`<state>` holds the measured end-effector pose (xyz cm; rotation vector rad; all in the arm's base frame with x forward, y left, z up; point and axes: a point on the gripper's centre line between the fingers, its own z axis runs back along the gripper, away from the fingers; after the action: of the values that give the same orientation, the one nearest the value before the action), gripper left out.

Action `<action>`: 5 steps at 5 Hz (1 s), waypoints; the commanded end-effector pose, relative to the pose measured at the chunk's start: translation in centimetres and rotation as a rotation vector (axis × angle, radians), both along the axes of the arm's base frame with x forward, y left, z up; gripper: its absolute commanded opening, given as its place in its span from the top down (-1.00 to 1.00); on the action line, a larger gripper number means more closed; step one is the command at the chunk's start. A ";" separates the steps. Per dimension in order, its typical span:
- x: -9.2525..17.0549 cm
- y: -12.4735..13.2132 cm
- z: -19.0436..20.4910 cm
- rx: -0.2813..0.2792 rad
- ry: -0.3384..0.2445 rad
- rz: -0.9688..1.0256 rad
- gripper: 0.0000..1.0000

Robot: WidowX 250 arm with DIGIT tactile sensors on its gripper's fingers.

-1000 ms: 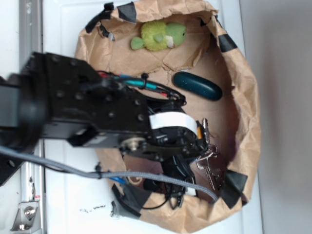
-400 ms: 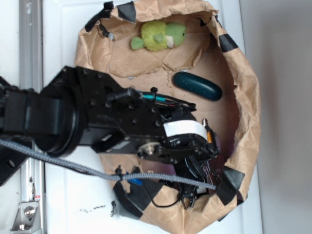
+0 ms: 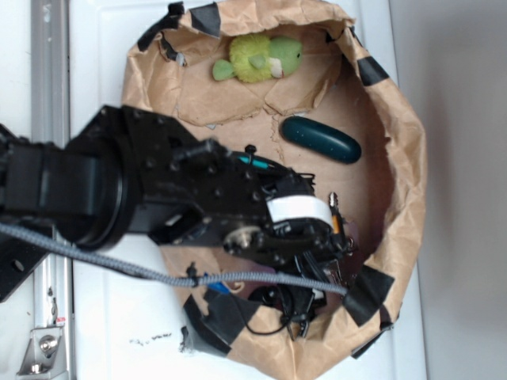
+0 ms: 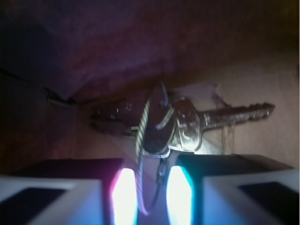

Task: Grab the silver keys.

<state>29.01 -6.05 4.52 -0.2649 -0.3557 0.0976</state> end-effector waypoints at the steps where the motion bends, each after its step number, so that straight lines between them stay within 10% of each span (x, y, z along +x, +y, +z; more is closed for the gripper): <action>1: 1.3 1.0 3.6 -0.013 -0.108 0.024 1.00; 3: 1.2 1.6 4.8 0.019 -0.068 0.048 1.00; 4: -0.5 3.2 9.3 0.010 0.089 0.083 1.00; 5: -4.2 6.0 14.3 -0.029 0.085 0.133 1.00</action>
<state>24.18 -0.54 16.31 -0.2638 -0.2104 0.2429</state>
